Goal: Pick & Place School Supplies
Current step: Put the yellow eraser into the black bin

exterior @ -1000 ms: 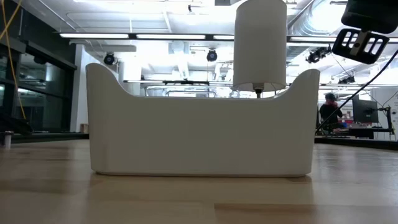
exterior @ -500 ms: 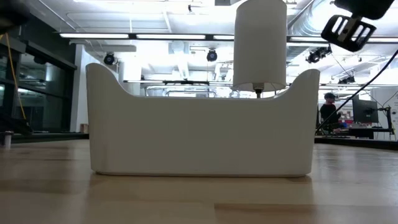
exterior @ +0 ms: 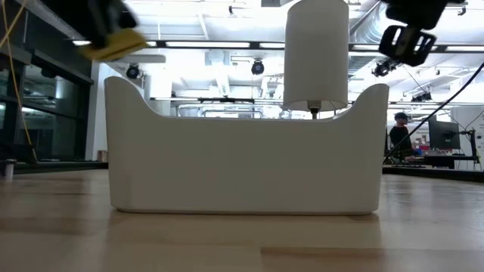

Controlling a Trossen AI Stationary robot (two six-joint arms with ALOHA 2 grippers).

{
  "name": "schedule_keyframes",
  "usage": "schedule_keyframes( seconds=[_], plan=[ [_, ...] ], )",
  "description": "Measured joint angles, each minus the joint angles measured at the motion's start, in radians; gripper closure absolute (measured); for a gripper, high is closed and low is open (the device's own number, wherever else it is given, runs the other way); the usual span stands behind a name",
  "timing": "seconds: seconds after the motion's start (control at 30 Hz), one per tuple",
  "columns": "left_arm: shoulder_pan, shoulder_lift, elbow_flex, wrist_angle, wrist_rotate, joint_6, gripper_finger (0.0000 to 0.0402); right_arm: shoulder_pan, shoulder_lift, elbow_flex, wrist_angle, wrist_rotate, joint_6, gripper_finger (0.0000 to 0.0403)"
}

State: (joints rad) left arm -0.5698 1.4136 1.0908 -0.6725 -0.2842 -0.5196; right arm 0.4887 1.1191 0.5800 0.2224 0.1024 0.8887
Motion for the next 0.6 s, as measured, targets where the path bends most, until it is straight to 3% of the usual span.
schedule_keyframes(
  seconds=[0.17, 0.37, 0.5, 0.6],
  plan=[
    [0.071, 0.001, 0.0, 0.171, 0.026, 0.262, 0.0309, -0.041, 0.008, 0.0, 0.026, -0.001, -0.089, 0.0306],
    [0.106, 0.001, 0.001, 0.381, 0.032, 0.506, 0.0309, -0.074, 0.035, 0.0, 0.143, -0.053, -0.327, 0.0306],
    [0.116, 0.001, 0.001, 0.496, 0.034, 0.578, 0.0309, -0.086, 0.057, 0.0, 0.169, -0.06, -0.539, 0.0306],
    [0.135, 0.002, 0.001, 0.564, 0.101, 0.568, 0.0309, -0.093, 0.066, 0.0, 0.179, -0.054, -0.692, 0.0306]
  ],
)
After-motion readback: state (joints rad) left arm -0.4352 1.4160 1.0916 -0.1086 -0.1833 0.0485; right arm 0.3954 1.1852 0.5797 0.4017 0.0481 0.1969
